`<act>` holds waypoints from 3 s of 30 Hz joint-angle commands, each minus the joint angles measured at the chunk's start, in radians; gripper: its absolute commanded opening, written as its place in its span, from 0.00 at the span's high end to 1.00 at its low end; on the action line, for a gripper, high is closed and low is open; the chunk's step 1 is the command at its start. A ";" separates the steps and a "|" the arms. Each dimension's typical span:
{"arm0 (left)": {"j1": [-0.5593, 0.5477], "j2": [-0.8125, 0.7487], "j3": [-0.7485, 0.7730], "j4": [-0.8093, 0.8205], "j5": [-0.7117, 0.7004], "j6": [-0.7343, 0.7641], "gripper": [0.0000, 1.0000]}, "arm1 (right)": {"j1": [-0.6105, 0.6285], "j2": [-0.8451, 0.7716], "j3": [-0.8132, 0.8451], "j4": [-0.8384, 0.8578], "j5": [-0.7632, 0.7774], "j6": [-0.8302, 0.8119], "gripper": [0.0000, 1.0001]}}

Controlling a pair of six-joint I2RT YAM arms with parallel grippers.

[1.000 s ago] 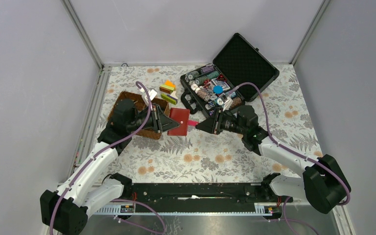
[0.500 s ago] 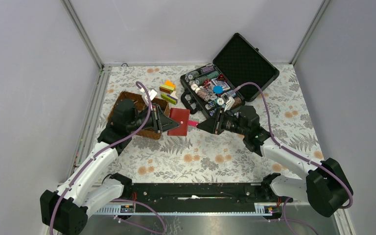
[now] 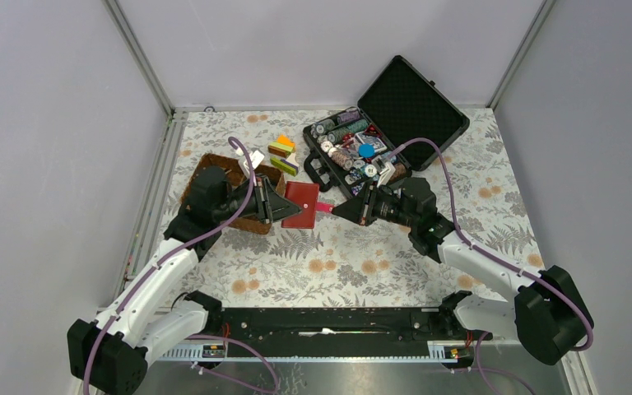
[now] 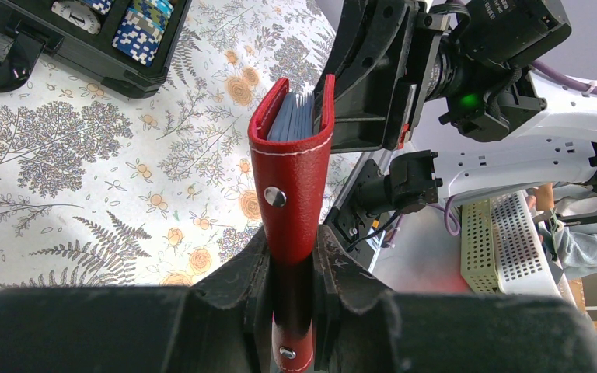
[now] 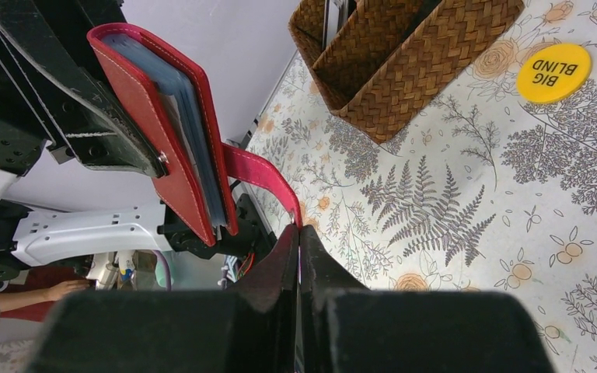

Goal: Put the credit cards into the card holder
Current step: Close the card holder at the center of the board.

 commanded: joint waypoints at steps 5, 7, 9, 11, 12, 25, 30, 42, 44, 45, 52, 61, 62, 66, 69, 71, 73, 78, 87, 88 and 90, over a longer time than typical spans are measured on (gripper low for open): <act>0.003 -0.009 0.007 0.026 -0.041 0.022 1.00 | 0.013 -0.049 0.042 0.011 -0.039 -0.065 1.00; 0.000 -0.011 0.012 -0.011 -0.094 0.044 1.00 | 0.032 -0.057 0.063 -0.012 -0.040 -0.086 1.00; -0.016 -0.010 0.020 -0.048 -0.146 0.057 1.00 | 0.070 -0.057 0.096 -0.044 -0.033 -0.119 1.00; -0.042 -0.006 0.032 -0.085 -0.192 0.082 1.00 | 0.111 -0.049 0.123 -0.051 -0.029 -0.138 1.00; -0.057 -0.004 0.040 -0.100 -0.212 0.092 1.00 | 0.125 -0.041 0.139 -0.048 -0.030 -0.142 1.00; -0.124 -0.028 0.051 -0.140 -0.267 0.124 1.00 | 0.182 0.084 0.239 -0.107 0.023 -0.132 1.00; -0.132 -0.034 0.051 -0.136 -0.255 0.126 1.00 | 0.182 0.106 0.263 -0.156 0.062 -0.126 1.00; -0.152 -0.042 0.050 -0.135 -0.260 0.136 1.00 | 0.182 0.171 0.317 -0.271 0.095 -0.106 1.00; -0.152 -0.047 0.050 -0.138 -0.279 0.135 1.00 | 0.183 0.173 0.322 -0.292 0.102 -0.105 1.00; -0.151 -0.050 0.050 -0.143 -0.294 0.136 1.00 | 0.182 0.173 0.325 -0.301 0.106 -0.105 1.00; -0.152 -0.041 0.054 -0.159 -0.317 0.134 1.00 | 0.183 0.173 0.325 -0.311 0.104 -0.107 1.00; -0.160 -0.006 0.059 -0.158 -0.271 0.131 1.00 | 0.191 0.188 0.331 -0.251 0.049 -0.095 1.00; -0.161 -0.003 0.059 -0.158 -0.268 0.131 1.00 | 0.194 0.190 0.331 -0.246 0.043 -0.094 1.00; -0.165 0.006 0.059 -0.158 -0.263 0.131 1.00 | 0.201 0.195 0.333 -0.231 0.040 -0.092 1.00; -0.167 0.010 0.059 -0.158 -0.262 0.132 1.00 | 0.202 0.196 0.336 -0.227 0.036 -0.091 1.00; -0.167 0.014 0.060 -0.162 -0.262 0.132 1.00 | 0.204 0.197 0.336 -0.225 0.035 -0.090 1.00; -0.167 0.019 0.062 -0.163 -0.258 0.132 1.00 | 0.205 0.198 0.338 -0.228 0.034 -0.093 1.00; -0.170 0.023 0.062 -0.164 -0.258 0.132 1.00 | 0.206 0.200 0.336 -0.222 0.032 -0.092 1.00; -0.179 0.024 0.064 -0.165 -0.253 0.134 1.00 | 0.207 0.194 0.348 -0.262 0.116 -0.070 1.00; -0.182 0.024 0.063 -0.165 -0.253 0.135 1.00 | 0.206 0.201 0.351 -0.264 0.115 -0.064 1.00; -0.186 0.025 0.064 -0.166 -0.251 0.137 1.00 | 0.207 0.214 0.354 -0.260 0.113 -0.053 1.00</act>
